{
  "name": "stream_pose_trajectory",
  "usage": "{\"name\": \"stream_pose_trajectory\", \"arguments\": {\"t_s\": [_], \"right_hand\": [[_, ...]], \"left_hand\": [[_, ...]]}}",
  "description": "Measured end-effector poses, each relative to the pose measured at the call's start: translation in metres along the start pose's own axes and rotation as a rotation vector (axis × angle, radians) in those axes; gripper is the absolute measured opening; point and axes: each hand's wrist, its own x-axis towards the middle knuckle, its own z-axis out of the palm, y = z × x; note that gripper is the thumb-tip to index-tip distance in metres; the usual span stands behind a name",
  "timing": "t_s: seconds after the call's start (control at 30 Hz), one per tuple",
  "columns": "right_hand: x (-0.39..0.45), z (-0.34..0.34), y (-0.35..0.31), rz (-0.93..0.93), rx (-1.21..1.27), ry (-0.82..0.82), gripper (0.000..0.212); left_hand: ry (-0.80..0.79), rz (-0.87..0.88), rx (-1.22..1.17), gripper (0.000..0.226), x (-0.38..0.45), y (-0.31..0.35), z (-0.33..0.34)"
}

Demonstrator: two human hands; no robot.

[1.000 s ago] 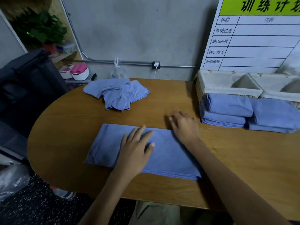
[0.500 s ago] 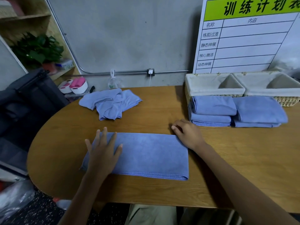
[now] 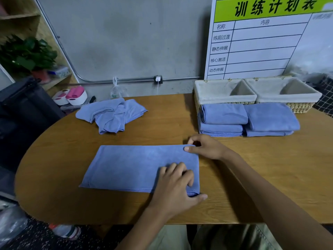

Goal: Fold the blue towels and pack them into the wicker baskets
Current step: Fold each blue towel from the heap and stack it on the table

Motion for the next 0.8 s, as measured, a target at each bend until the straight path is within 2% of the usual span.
{"name": "stream_pose_trajectory", "arguments": {"t_s": [0.17,0.4,0.5,0.67,0.73,0.8], "right_hand": [[0.001,-0.007,0.002,0.026,0.094,-0.018,0.029],[-0.01,-0.019,0.012,0.067,0.355,0.027,0.019],[-0.018,-0.022,0.015,0.046,0.419,0.059,0.014],[-0.024,-0.02,0.013,0.015,0.546,0.121,0.021],[-0.02,-0.017,0.01,-0.017,0.599,0.097,0.022],[-0.017,-0.014,0.008,-0.047,0.751,0.015,0.034]], "left_hand": [[0.071,0.003,0.029,0.039,0.001,0.008,0.001],[0.187,0.067,0.05,0.023,0.003,0.022,0.009],[0.238,0.051,-0.005,0.024,0.002,0.02,0.005],[0.296,-0.046,-0.169,0.022,-0.003,0.014,-0.004],[0.341,-0.099,-0.255,0.02,-0.004,0.01,-0.012],[0.378,-0.144,-0.353,0.021,-0.004,0.003,-0.021]]}}
